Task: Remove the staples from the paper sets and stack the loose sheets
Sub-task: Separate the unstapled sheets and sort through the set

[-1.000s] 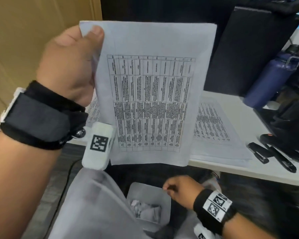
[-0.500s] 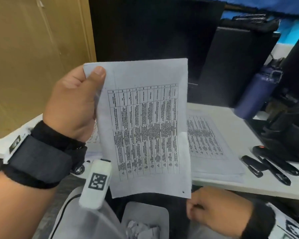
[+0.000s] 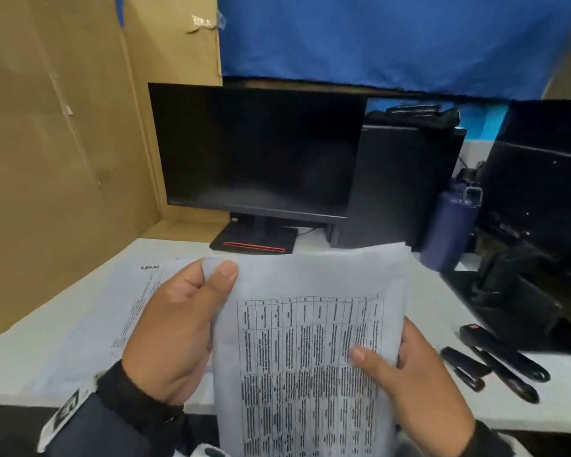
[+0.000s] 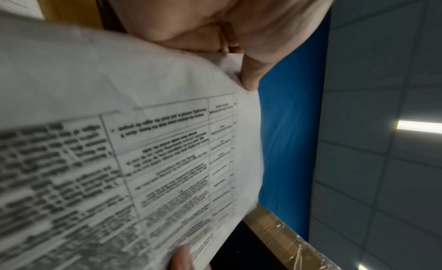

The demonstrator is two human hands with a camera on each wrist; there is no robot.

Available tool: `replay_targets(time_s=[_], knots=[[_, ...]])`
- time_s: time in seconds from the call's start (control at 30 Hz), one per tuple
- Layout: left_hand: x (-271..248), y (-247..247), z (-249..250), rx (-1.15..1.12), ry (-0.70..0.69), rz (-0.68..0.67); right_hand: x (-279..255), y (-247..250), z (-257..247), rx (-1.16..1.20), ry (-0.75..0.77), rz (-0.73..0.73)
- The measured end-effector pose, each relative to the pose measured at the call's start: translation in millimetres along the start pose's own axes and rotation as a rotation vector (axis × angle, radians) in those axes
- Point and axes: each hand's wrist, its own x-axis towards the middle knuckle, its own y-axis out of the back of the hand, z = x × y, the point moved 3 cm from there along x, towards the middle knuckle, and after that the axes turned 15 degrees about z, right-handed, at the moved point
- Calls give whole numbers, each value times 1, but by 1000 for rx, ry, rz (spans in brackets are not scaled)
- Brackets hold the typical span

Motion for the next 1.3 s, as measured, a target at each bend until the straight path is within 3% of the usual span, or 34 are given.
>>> replay_targets(time_s=[0.1,0.2,0.27,0.4,0.53,0.67,0.87,1.07,1.13,1.2,1.3], knots=[[4,3,-20,51,111,-15,3,8,-10,-10,15,85],[-2,2,-45,145,286,-121,10,22,-18,61,21,184],[-6,0,-59,252,333,-178,15,30,-21,108,1,232],[-7,-12,-51,379,101,-95,16,39,-37,113,45,271],[-4,-33,-18,254,-113,-31,20,42,-67,153,226,312],[3,-32,-36,282,-59,-13,31,33,-62,117,256,321],[0,-17,-88,430,152,-126,29,15,-15,52,66,240],[1,-17,-82,481,77,-51,30,18,-21,40,66,333],[2,-20,-61,510,-11,-8,27,24,-29,-29,154,412],[5,-22,-33,621,-178,-8,21,32,-43,-222,359,526],[5,-27,18,871,-464,-22,1,29,-78,-412,901,486]])
